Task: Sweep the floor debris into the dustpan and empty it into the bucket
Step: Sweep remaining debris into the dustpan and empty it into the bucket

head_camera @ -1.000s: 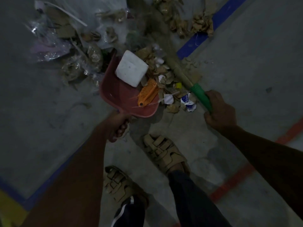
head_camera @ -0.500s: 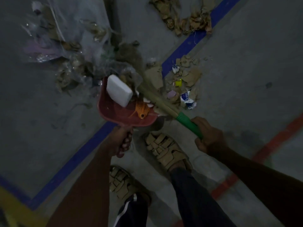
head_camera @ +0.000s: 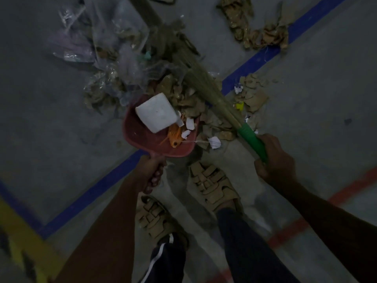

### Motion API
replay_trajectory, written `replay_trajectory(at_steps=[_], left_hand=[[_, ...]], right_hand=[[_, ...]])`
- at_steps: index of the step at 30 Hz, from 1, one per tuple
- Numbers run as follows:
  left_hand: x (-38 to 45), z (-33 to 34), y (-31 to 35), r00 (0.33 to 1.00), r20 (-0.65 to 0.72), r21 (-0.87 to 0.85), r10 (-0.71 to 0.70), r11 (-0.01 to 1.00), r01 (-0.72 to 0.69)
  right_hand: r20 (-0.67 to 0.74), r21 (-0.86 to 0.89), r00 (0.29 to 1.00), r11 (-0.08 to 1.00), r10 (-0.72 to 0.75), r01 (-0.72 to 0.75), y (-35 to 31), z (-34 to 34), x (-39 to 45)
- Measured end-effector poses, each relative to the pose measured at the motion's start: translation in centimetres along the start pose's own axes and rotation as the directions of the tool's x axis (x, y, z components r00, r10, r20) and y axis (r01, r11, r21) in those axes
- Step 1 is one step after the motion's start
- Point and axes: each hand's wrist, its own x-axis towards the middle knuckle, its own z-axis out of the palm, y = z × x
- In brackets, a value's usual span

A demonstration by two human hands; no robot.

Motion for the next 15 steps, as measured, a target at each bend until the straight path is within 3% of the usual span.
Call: replay_trajectory(at_steps=[6, 10, 15], left_hand=[[0.9, -0.4, 0.3, 1.0, -0.008, 0.004, -0.027, 1.0, 0.027], [0.6, -0.1, 0.2, 1.0, 0.004, -0.02, -0.023, 1.0, 0.023], [-1.0, 1.0, 0.3, 0.999, 0.008, -0.132, 0.035, 0.991, -0.033]], right_hand=[[0.097, -0.044, 0.993, 0.996, -0.067, 0.071, -0.9, 1.4, 3.0], [0.121, -0.029, 0.98, 0.987, -0.156, 0.161, -1.5, 1.8, 1.3], [0.195, 0.014, 0.967, 0.987, -0.161, 0.162, -1.9, 0.4, -1.2]])
